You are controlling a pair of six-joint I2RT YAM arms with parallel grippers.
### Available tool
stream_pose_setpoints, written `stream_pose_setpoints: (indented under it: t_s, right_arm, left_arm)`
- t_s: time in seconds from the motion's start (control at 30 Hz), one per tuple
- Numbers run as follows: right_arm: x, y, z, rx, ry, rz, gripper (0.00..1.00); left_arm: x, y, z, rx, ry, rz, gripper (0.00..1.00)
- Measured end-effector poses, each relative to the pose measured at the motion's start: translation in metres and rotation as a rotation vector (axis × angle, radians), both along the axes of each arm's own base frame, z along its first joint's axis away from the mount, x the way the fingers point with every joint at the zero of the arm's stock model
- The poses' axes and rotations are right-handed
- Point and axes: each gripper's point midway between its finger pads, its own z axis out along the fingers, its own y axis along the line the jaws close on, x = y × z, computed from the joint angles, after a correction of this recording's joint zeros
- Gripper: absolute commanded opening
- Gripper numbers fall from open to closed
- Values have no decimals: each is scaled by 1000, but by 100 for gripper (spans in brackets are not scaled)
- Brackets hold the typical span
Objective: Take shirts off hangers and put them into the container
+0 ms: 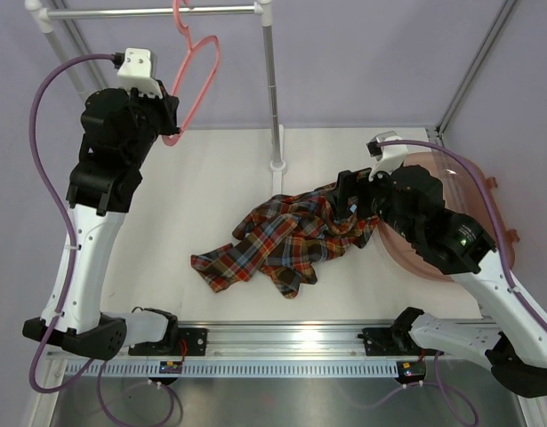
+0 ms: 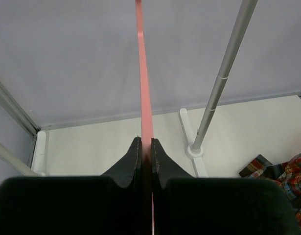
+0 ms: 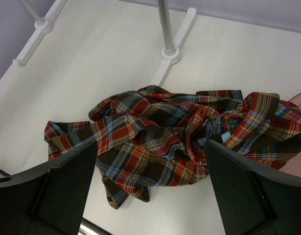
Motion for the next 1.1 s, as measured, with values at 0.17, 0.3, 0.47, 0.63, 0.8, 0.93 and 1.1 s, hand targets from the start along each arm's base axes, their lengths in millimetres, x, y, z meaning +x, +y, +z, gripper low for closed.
stream_pose_setpoints:
  t_s: [0.17, 0.3, 0.47, 0.63, 0.8, 0.93, 1.1]
  right_arm:
    - [0, 1, -1, 4, -3, 2, 99]
    - [1, 3, -2, 8, -4, 9, 99]
    - [1, 3, -3, 6, -2, 7, 99]
    - [4, 3, -6, 2, 3, -6, 99]
    - [22, 11, -29, -35, 65, -64, 99]
    - [43, 35, -76, -107, 177, -66, 99]
    - [55, 59, -169, -228, 354, -39, 99]
  left_arm:
    - [3, 0, 5, -7, -33, 1, 0]
    - [13, -1, 3, 0, -32, 13, 0]
    - [37, -7, -9, 13, 1, 18, 0]
    - [45, -7, -22, 22, 28, 28, 0]
    - [41, -3, -28, 15, 21, 48, 20]
    - [29, 2, -38, 1, 36, 64, 44]
    - [19, 7, -42, -11, 41, 80, 65]
